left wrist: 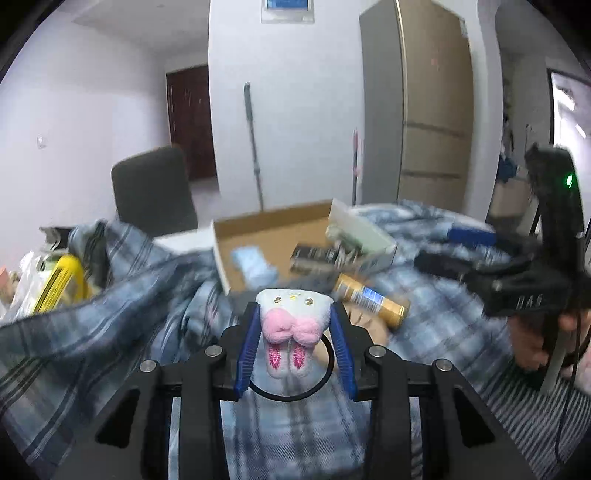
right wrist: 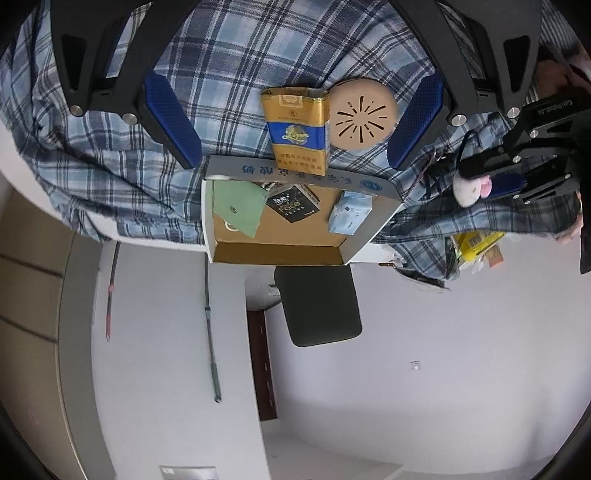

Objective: Organize soft objects
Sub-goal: 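Grasp the pink bunny plush with the left gripper while the right grasps the cigarette pack, then lift the plush and cigarette pack with both grippers over the box, then open both grippers to drop the plush and cigarette pack into the box, then lower the right gripper onto the beige round disc and close it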

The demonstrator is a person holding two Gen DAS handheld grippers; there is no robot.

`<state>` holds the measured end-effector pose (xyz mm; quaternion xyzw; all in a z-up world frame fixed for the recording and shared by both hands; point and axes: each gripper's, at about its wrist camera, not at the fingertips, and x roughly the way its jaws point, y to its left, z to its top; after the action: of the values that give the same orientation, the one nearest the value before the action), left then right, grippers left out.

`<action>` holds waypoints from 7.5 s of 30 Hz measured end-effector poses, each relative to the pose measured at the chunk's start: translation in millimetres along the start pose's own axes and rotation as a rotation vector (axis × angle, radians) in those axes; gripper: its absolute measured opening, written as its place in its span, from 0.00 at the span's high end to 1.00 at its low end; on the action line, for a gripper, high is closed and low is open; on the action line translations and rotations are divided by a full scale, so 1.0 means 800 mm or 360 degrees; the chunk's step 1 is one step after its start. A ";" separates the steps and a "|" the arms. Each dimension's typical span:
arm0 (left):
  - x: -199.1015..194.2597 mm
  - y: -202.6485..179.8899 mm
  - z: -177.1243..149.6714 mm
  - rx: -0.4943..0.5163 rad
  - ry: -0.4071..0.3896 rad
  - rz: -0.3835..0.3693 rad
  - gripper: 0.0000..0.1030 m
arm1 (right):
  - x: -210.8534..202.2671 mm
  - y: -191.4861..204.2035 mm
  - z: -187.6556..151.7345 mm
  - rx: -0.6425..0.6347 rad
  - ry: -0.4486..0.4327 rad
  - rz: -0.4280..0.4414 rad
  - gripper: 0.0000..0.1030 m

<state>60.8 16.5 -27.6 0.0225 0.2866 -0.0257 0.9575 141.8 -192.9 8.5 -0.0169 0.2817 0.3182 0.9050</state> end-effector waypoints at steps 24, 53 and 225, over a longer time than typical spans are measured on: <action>0.033 0.015 0.032 -0.0251 -0.0335 0.0010 0.62 | 0.132 -0.036 -0.005 0.0306 0.0703 0.0369 0.25; 0.031 0.010 0.028 -0.0219 -0.0355 0.0012 0.62 | 0.104 0.052 -0.032 -0.0349 0.0702 0.0304 0.47; 0.005 0.080 -0.008 -0.0261 -0.0093 0.0126 0.00 | 0.113 0.099 -0.024 -0.0422 0.0602 0.0161 0.10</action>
<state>65.1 80.6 -33.2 -0.0455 0.2585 0.0351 0.9643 143.4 -83.1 -43.1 -0.1808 0.4027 0.3884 0.8089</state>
